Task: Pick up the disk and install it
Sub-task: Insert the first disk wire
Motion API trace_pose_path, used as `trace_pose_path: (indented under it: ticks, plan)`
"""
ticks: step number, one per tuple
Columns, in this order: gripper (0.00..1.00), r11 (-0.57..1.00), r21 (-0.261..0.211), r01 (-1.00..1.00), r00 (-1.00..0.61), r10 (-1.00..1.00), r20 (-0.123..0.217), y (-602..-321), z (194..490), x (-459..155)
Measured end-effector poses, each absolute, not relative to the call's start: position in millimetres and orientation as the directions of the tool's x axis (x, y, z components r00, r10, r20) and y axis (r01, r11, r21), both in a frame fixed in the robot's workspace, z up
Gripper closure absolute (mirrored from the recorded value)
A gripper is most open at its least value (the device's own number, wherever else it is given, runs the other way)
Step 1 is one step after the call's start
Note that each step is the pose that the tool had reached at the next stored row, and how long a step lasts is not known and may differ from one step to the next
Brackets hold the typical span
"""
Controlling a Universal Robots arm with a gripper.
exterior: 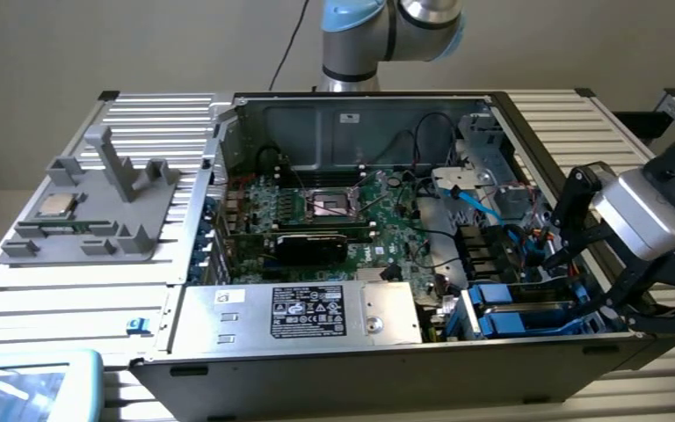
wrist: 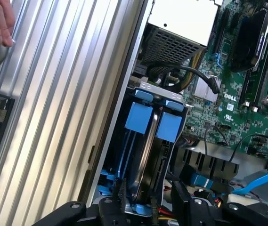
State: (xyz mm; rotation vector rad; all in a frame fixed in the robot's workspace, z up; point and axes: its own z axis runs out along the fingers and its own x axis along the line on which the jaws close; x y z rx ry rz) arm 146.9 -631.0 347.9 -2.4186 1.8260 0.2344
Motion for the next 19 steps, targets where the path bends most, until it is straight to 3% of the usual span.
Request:
trace_pose_path:
  ticks: [19]
  plan:
    - [0.48, -0.276, 0.003, -0.961, 0.271, -0.945, -0.182, -626.9, 344.3, 139.0]
